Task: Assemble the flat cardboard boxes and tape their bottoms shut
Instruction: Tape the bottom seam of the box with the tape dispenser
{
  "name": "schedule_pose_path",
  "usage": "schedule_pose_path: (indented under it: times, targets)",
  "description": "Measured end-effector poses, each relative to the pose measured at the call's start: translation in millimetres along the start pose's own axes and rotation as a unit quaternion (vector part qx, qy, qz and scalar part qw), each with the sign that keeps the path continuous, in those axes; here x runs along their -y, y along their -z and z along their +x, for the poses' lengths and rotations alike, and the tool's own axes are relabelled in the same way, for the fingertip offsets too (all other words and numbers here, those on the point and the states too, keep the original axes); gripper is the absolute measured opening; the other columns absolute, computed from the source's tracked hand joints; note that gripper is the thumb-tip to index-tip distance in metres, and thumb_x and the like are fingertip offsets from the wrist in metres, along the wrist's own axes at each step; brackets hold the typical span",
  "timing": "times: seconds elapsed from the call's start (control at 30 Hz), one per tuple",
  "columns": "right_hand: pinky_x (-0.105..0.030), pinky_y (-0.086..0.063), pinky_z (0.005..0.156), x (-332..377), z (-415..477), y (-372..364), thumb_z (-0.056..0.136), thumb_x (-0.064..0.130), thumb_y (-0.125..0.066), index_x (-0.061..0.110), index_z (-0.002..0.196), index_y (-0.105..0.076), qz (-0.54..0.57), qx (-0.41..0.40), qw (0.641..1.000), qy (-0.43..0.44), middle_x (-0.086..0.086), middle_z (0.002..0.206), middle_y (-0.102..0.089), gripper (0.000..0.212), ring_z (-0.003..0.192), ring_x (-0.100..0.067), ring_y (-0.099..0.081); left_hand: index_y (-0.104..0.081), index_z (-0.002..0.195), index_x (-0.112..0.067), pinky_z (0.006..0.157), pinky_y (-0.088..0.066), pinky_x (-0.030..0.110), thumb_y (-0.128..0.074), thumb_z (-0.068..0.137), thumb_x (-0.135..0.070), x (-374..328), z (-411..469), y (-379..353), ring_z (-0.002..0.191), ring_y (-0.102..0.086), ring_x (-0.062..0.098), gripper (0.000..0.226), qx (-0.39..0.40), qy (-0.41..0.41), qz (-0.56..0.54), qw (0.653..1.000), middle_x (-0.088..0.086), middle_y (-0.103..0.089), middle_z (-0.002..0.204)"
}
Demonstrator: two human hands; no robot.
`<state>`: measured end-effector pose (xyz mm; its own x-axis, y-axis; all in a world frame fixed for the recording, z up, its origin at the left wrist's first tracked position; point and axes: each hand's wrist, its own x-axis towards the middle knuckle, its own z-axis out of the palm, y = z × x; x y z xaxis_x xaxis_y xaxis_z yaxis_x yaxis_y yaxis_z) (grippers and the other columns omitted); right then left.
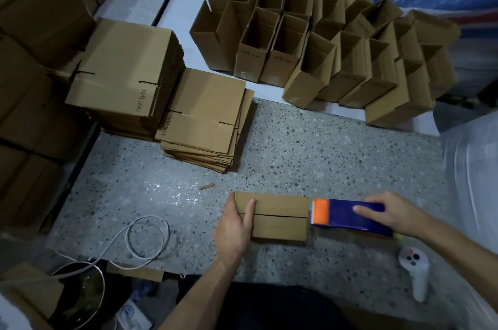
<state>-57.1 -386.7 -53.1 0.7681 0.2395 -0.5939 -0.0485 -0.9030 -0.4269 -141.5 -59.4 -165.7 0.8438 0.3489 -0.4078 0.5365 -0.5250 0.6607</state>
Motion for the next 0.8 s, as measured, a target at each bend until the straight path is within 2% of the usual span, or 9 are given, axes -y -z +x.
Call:
schedule_pose_path:
  times: [0.1, 0.17, 0.23, 0.3, 0.33, 0.43, 0.6, 0.73, 0.8]
  targets:
    - [-0.028, -0.045, 0.057, -20.6, -4.9, 3.1, 0.084, 0.067, -0.052, 0.046, 0.067, -0.065, 0.002, -0.008, 1.0, 0.017, 0.012, 0.058, -0.063, 0.029, 0.053, -0.007, -0.059, -0.04, 0.145, -0.025, 0.093, -0.049, 0.04, -0.024, 0.083, -0.081, 1.3, 1.1, -2.5, 0.114, -0.064, 0.022, 0.085, -0.007, -0.009, 0.002, 1.0, -0.002, -0.064, 0.131]
    - [-0.023, -0.042, 0.055, -27.9, -6.2, 1.0, 0.084, 0.068, -0.05, 0.047, 0.068, -0.062, -0.017, -0.004, 1.0, 0.026, 0.014, 0.06, -0.063, 0.03, 0.054, -0.006, -0.059, -0.04, 0.145, -0.025, 0.093, -0.049, 0.04, -0.025, 0.084, -0.08, 2.6, 2.1, -3.3, 0.114, -0.064, 0.023, 0.084, -0.01, -0.01, 0.006, 1.0, -0.001, -0.064, 0.13]
    - [-0.022, -0.044, 0.056, -33.5, -6.1, 0.9, 0.084, 0.068, -0.049, 0.038, 0.067, -0.063, -0.019, -0.001, 0.999, 0.028, 0.011, 0.063, -0.064, 0.037, 0.056, -0.006, -0.06, -0.042, 0.142, -0.027, 0.089, -0.048, 0.038, -0.025, 0.084, -0.081, 3.8, 2.4, -3.2, 0.111, -0.064, 0.022, 0.081, -0.011, -0.014, 0.008, 1.0, -0.002, -0.065, 0.127]
    - [-0.033, -0.049, 0.063, -41.6, -7.7, 4.2, 0.084, 0.068, -0.049, 0.025, 0.067, -0.063, -0.029, 0.0, 0.999, 0.035, 0.003, 0.066, -0.065, 0.048, 0.061, -0.011, -0.061, -0.044, 0.139, -0.028, 0.085, -0.046, 0.035, -0.026, 0.084, -0.081, 3.2, 2.5, -3.0, 0.109, -0.064, 0.02, 0.078, -0.011, -0.019, 0.007, 1.0, -0.005, -0.065, 0.124]
    - [-0.036, -0.049, 0.065, -45.5, -10.2, 7.2, 0.084, 0.068, -0.048, 0.022, 0.067, -0.062, -0.034, -0.002, 0.999, 0.036, 0.004, 0.067, -0.064, 0.051, 0.063, -0.01, -0.06, -0.044, 0.138, -0.028, 0.085, -0.045, 0.035, -0.026, 0.084, -0.081, 2.9, 2.3, -2.8, 0.109, -0.064, 0.02, 0.078, -0.01, -0.021, 0.008, 1.0, -0.005, -0.065, 0.123]
    - [-0.029, -0.041, 0.062, -51.3, -18.5, 15.6, 0.082, 0.069, -0.047, 0.028, 0.062, -0.058, -0.038, -0.009, 0.999, 0.015, 0.016, 0.066, -0.062, 0.047, 0.062, -0.005, -0.058, -0.044, 0.138, -0.027, 0.084, -0.044, 0.034, -0.024, 0.083, -0.081, 3.6, 2.6, -2.8, 0.108, -0.064, 0.021, 0.079, -0.014, -0.022, 0.012, 1.0, -0.004, -0.065, 0.123]
    - [-0.028, -0.047, 0.062, -18.4, -3.2, 1.2, 0.093, 0.069, -0.045, 0.026, 0.077, -0.065, -0.217, 0.013, 0.975, -0.044, 0.006, 0.07, -0.064, 0.05, 0.065, -0.007, -0.06, -0.042, 0.14, -0.027, 0.092, -0.049, 0.042, -0.023, 0.084, -0.083, 5.7, 3.6, -4.9, 0.111, -0.064, 0.024, 0.082, -0.017, -0.023, 0.017, 0.999, -0.002, -0.064, 0.127]
    - [-0.024, -0.028, 0.048, 26.5, 17.3, -24.5, 0.092, 0.07, -0.043, 0.021, 0.063, -0.055, -0.291, -0.004, 0.955, -0.059, 0.009, 0.054, -0.052, 0.058, 0.05, -0.006, -0.051, -0.042, 0.141, -0.027, 0.09, -0.05, 0.041, -0.023, 0.084, -0.083, 6.0, 3.3, -7.5, 0.109, -0.065, 0.024, 0.082, -0.032, -0.02, 0.02, 0.999, -0.001, -0.065, 0.125]
    - [-0.024, -0.027, 0.048, 43.8, 27.4, -37.6, 0.092, 0.068, -0.044, 0.02, 0.062, -0.053, -0.298, -0.014, 0.953, -0.053, 0.009, 0.053, -0.051, 0.057, 0.049, -0.007, -0.05, -0.043, 0.14, -0.027, 0.089, -0.05, 0.041, -0.023, 0.084, -0.084, 5.8, 3.6, -8.2, 0.109, -0.065, 0.024, 0.082, -0.033, -0.019, 0.019, 0.999, -0.002, -0.065, 0.125]
